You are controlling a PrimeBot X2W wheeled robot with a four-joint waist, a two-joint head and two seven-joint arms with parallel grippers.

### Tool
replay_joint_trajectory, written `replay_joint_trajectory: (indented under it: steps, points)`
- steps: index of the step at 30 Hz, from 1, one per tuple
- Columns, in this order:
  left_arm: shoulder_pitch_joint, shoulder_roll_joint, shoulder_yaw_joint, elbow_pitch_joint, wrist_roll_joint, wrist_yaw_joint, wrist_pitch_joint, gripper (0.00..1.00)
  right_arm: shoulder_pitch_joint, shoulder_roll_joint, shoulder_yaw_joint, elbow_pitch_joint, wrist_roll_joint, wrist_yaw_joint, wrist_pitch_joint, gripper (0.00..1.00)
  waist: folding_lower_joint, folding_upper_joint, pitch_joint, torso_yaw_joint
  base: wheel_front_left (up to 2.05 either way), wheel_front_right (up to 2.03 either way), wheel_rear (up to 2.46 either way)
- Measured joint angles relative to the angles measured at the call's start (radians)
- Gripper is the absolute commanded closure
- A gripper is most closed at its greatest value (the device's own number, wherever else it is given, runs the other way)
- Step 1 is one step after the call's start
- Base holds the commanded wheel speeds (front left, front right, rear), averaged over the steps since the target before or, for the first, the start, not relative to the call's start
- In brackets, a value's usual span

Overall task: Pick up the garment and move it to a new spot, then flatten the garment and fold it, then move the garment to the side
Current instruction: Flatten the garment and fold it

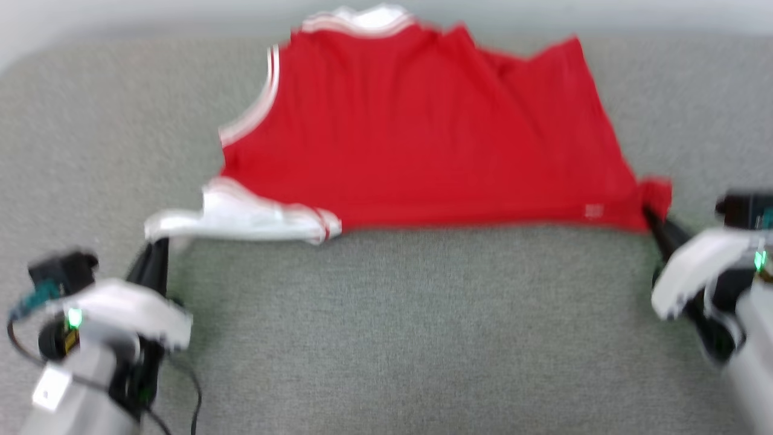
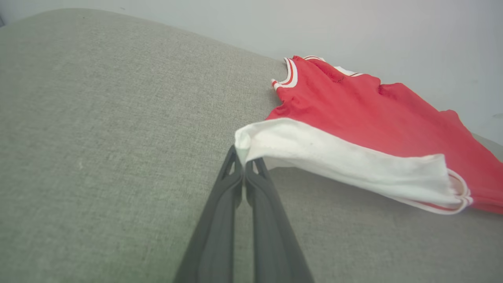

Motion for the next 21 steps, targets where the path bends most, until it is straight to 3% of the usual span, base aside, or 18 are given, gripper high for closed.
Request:
replay_joint_trajectory:
  steps: [7,12,21]
  points:
    - [0.276,0.036,0.028,-0.205,-0.05,0.097,0.044,1.0,0.25,0.014,-0.075,-0.094,-0.018,0.002,0.032,1.0,-0.0001,0.0,-0.129,0.0,0.0,0.0,0.0]
    - [0.447,0.053,0.035,-0.353,-0.058,0.175,0.066,1.0,0.42,0.034,-0.169,-0.191,-0.119,0.002,0.055,1.0,0.0,0.0,-0.2,0.002,0.0,0.0,0.0]
    - [0.683,0.085,0.052,-0.546,-0.082,0.299,0.111,1.0,0.728,0.171,-0.389,-0.486,-0.296,0.002,0.22,1.0,0.0001,0.0,-0.275,0.005,0.0,0.0,0.0]
